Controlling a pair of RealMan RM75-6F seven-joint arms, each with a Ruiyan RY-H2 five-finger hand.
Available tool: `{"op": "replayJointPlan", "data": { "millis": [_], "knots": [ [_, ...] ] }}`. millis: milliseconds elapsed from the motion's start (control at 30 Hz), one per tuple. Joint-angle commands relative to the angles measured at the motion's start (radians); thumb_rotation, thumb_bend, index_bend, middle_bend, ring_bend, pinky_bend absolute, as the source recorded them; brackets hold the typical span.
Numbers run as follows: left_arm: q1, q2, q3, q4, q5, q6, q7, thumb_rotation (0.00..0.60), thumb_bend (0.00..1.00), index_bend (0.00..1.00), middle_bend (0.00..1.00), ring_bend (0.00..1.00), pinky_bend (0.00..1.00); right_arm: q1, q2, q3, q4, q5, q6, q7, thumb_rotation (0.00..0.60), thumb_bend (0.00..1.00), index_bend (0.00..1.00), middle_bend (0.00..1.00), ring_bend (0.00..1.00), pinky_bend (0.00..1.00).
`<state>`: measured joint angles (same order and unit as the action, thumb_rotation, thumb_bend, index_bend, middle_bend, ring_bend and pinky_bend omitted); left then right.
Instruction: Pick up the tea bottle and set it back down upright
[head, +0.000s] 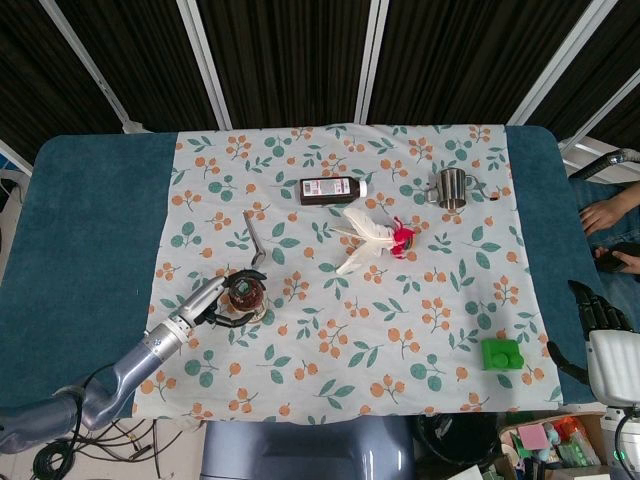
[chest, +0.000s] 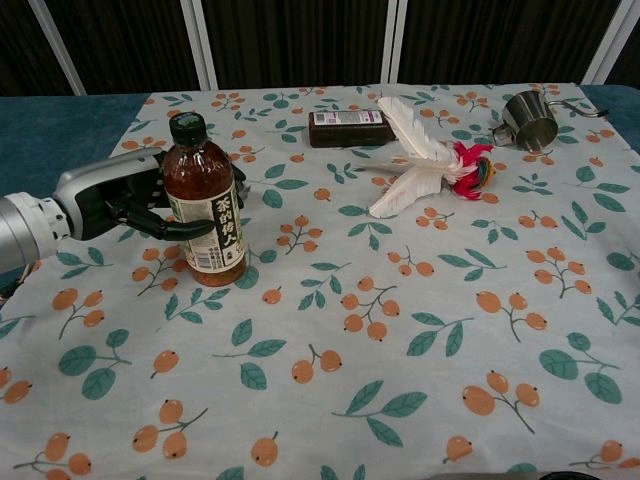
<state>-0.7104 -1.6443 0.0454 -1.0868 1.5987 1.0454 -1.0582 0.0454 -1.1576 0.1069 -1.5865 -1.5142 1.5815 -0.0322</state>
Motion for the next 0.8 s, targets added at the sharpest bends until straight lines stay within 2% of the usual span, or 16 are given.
{"op": "replayJointPlan", "data": {
  "millis": [33, 300, 467, 600, 800],
  "knots": [
    [0.003, 0.003, -0.008, -0.012, -0.005, 0.008, 0.007, 0.600, 0.57, 0.31, 0.42, 0.37, 0.44, 0.000, 0.000, 0.000, 0.000, -0.001, 0.001, 0.000, 0.600, 0.17, 0.08, 0.11, 0.18, 0.26],
    [-0.002, 0.053, -0.044, -0.091, -0.005, 0.051, -0.011, 0.600, 0.57, 0.31, 0.42, 0.37, 0.44, -0.001, 0.000, 0.001, -0.002, 0.002, 0.001, 0.001, 0.600, 0.16, 0.08, 0.11, 0.18, 0.26],
    [-0.014, 0.094, -0.079, -0.149, 0.003, 0.086, 0.073, 0.600, 0.57, 0.31, 0.42, 0.37, 0.43, -0.001, 0.001, 0.001, -0.003, 0.002, 0.000, 0.002, 0.600, 0.16, 0.08, 0.11, 0.18, 0.26],
    [-0.029, 0.115, -0.109, -0.185, 0.011, 0.106, 0.266, 0.600, 0.56, 0.32, 0.42, 0.37, 0.43, -0.001, 0.000, 0.000, -0.003, 0.000, 0.001, 0.001, 0.600, 0.16, 0.08, 0.11, 0.18, 0.26],
    [-0.044, 0.101, -0.163, -0.200, 0.001, 0.136, 0.633, 0.600, 0.56, 0.33, 0.41, 0.37, 0.43, -0.001, 0.000, 0.000, -0.004, 0.000, 0.001, -0.002, 0.600, 0.16, 0.08, 0.11, 0.18, 0.26]
  ]
}}
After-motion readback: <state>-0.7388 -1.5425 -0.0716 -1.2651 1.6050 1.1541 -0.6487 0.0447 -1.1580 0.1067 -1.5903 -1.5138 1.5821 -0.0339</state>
